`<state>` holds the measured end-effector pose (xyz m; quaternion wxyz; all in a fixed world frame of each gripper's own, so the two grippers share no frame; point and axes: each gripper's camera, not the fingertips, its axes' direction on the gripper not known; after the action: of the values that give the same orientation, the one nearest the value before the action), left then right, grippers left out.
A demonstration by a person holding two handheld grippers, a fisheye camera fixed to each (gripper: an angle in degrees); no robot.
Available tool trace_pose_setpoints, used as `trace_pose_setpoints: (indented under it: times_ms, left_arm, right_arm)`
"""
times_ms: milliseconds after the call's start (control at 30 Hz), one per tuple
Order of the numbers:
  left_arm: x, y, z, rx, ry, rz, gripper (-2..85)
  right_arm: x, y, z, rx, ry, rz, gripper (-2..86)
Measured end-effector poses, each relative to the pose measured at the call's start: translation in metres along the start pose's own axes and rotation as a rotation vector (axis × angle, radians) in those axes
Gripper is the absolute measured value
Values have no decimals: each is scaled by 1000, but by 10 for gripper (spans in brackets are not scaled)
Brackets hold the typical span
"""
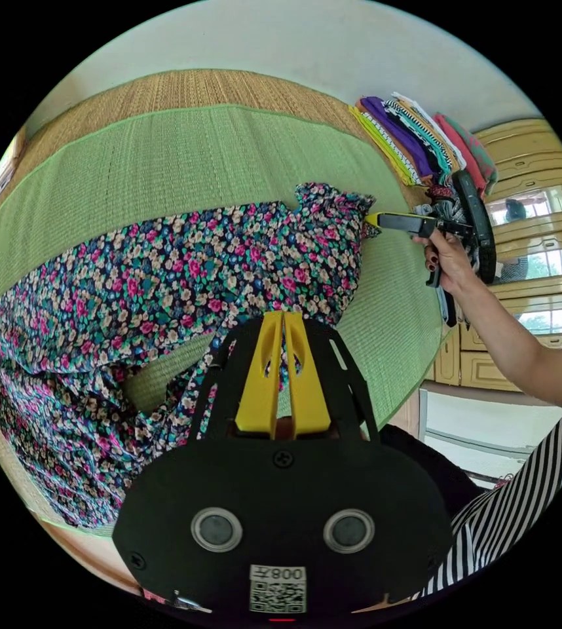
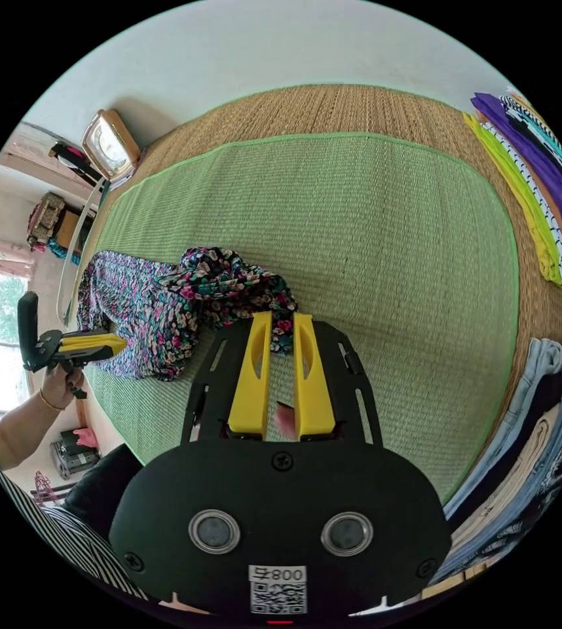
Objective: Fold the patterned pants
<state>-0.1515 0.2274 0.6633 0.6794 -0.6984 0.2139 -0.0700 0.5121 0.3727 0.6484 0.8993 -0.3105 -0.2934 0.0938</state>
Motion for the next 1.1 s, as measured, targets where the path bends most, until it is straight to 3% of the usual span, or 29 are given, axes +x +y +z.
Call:
trace_pose_setpoints:
  times_ms: [233, 367, 567, 733, 900, 1000, 1100]
  left_arm:
    - [5, -70, 19, 30, 36, 24, 66]
    - [5, -101, 45, -42, 65, 32, 21]
    - [16, -102, 35, 0, 168, 69, 8]
    - [22, -105, 29, 60, 58, 73, 28]
    - [3, -127, 59, -19, 17, 16, 64]
    - [-4, -135, 80, -100, 27, 2, 35]
    - [-5, -133, 78, -72, 82, -11, 14]
  right_arm:
    - [-7, -23, -8, -40, -26, -34, 59]
    - [-9, -33, -12, -43, -20, -37, 33]
    - [-12, -47, -26, -57, -35, -57, 11]
    - [-18, -63, -46, -38, -54, -98, 8]
    - [-19, -70, -50, -47, -67, -93, 8]
    - [-20, -71, -54, -47, -75, -90, 8]
    - [-22, -75, -61, -43, -79, -96, 8]
